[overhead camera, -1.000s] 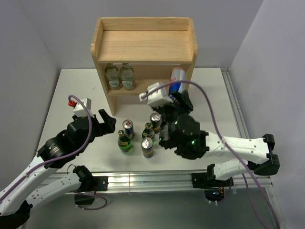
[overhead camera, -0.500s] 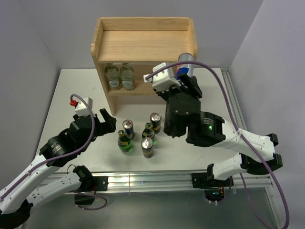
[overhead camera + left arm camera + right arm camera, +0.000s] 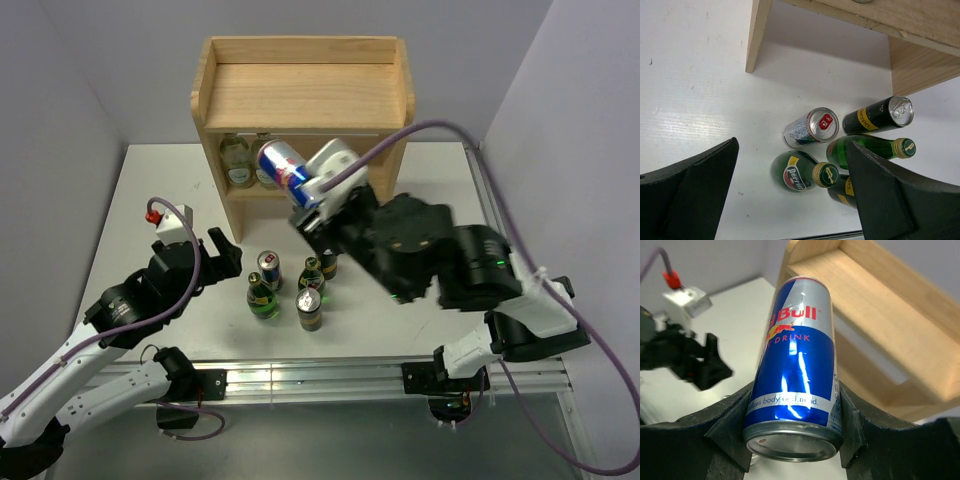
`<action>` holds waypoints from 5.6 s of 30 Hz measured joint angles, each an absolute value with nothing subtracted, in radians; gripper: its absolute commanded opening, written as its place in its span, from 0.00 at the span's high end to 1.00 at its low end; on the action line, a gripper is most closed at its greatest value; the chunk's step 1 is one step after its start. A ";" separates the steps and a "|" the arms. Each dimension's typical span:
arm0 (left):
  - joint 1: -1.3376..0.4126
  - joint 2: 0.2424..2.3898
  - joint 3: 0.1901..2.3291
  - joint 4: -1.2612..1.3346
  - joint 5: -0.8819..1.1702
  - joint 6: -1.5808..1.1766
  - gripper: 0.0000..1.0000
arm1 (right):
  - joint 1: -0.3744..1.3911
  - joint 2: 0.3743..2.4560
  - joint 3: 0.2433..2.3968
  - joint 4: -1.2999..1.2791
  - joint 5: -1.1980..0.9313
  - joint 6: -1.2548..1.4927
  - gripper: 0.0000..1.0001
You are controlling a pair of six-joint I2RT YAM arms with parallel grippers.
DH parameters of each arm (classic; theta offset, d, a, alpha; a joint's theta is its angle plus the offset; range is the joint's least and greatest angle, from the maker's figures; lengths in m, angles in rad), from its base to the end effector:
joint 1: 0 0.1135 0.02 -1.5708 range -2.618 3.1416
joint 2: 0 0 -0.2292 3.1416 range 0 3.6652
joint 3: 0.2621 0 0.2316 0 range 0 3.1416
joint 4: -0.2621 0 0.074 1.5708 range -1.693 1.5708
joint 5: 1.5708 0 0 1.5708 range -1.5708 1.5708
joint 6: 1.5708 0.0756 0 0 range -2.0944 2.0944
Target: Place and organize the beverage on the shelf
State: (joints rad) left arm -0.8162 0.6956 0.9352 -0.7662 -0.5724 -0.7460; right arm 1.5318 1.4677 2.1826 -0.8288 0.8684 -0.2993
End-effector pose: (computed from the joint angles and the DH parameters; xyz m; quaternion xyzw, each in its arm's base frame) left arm 0.1436 -0.0929 0.3026 -0.1115 0.8359 -0.1631 0.5120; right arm 0.0673 0.2456 0.5195 -0.3661 0.6346 0.0929 0.6743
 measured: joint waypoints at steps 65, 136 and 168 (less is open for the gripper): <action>-0.905 0.632 0.935 -0.792 -0.608 -0.781 0.04 | 0.886 1.530 1.062 -0.826 0.083 0.738 0.00; -1.005 0.776 0.935 -0.816 -0.680 -0.800 0.05 | 1.106 1.463 0.194 1.036 0.801 0.477 0.22; -1.023 0.741 0.935 -0.836 -0.688 -0.808 0.04 | 0.889 1.031 0.859 0.215 0.822 0.276 1.00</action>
State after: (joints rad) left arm -1.0229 0.7414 0.9352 -0.8360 -0.6876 -0.8078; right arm 0.8890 1.0309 0.8585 0.2150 0.8223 0.2764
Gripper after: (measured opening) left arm 0.956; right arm 0.649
